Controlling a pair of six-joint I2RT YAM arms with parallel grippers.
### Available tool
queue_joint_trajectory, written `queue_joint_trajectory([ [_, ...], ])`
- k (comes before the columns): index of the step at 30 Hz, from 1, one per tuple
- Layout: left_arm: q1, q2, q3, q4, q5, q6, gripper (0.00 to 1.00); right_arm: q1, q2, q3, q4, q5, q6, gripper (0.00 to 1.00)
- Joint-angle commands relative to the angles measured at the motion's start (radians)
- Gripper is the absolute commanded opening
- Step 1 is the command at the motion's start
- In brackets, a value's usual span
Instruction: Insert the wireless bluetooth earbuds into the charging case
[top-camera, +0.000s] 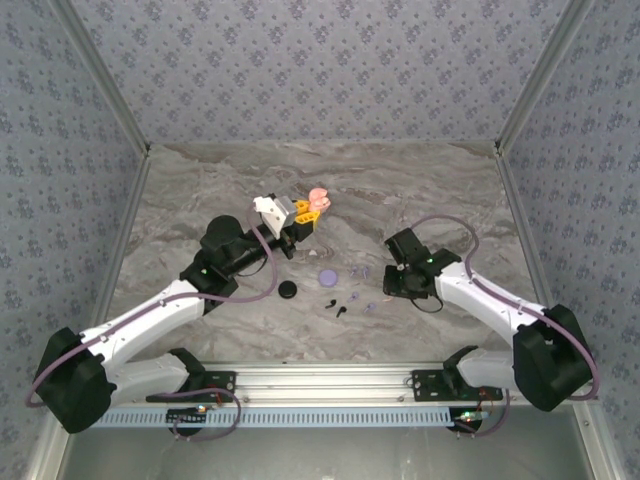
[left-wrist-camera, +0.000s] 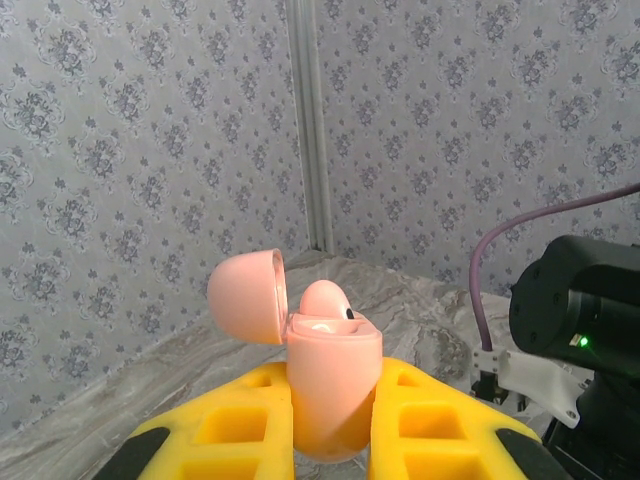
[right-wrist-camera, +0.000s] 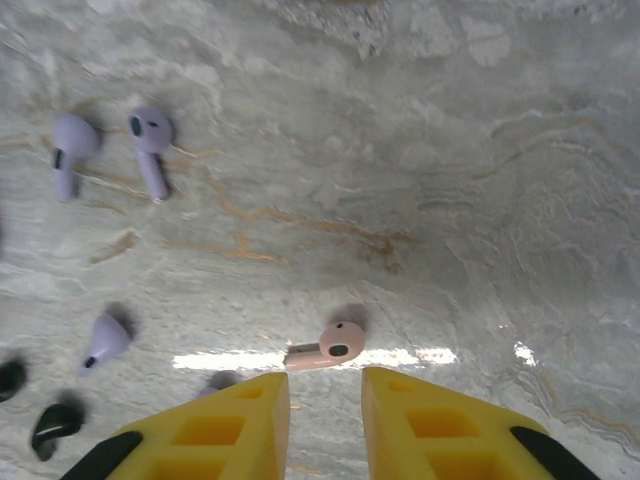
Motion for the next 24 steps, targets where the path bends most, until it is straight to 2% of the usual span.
queue_joint_trajectory([
  [1, -0.006, 0.01, 0.02, 0.011, 0.001, 0.012, 0.0, 0.002, 0.023, -0.026, -0.005, 0.009, 0.0, 0.24],
  [7, -0.006, 0.016, 0.026, 0.007, 0.007, 0.009, 0.0, 0.002, 0.059, -0.034, 0.004, -0.004, -0.002, 0.19],
  [24, -0.006, 0.02, 0.026, 0.004, 0.009, 0.008, 0.0, 0.003, 0.083, -0.036, 0.054, 0.021, -0.001, 0.19],
])
